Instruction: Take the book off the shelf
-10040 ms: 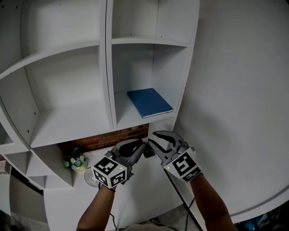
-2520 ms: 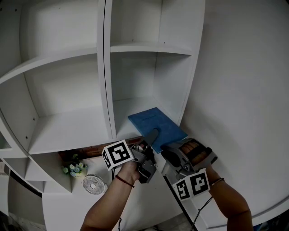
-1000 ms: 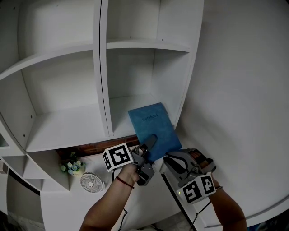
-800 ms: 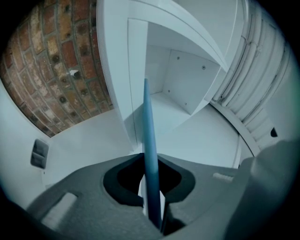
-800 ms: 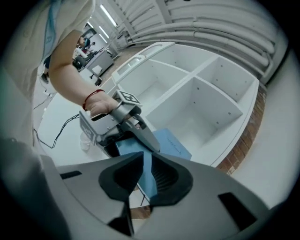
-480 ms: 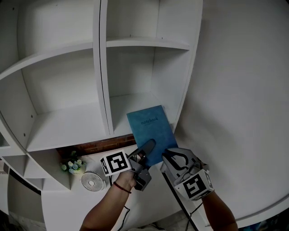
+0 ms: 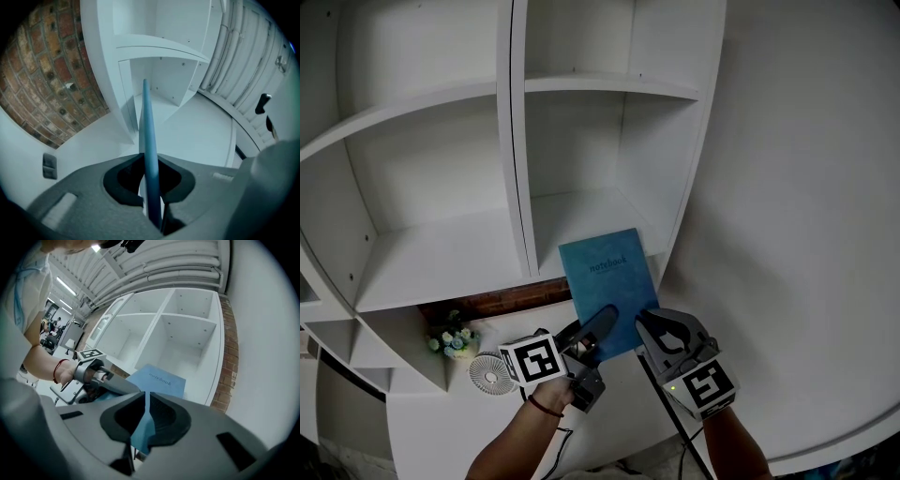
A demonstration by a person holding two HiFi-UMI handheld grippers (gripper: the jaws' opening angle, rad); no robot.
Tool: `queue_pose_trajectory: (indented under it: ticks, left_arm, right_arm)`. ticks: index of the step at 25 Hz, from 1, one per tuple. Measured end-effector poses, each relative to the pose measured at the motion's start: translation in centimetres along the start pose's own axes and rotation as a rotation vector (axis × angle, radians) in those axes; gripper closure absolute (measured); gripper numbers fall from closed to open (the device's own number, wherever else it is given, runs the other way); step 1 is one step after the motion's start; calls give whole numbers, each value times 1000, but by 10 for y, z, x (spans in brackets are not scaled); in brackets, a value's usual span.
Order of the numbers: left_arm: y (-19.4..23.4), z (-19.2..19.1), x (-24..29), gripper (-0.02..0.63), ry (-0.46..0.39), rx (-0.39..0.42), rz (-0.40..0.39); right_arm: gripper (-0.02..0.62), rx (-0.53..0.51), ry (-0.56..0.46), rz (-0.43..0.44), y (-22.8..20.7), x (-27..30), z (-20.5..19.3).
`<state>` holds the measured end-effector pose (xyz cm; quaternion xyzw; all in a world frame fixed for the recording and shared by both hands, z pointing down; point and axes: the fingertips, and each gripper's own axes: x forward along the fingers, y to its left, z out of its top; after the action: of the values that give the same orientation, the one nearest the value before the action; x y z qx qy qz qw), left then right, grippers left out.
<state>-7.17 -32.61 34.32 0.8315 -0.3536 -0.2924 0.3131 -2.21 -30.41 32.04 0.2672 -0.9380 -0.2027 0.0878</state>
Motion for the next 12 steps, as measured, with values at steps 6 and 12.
queue_pose_trajectory:
  ticks: [6, 12]
  left_arm:
    - [5, -10, -20, 557, 6, 78, 3]
    - [14, -25, -34, 557, 24, 140, -2]
  right_arm:
    - [568, 107, -20, 10, 10, 4, -12]
    - [572, 189, -38, -10, 17, 9, -27]
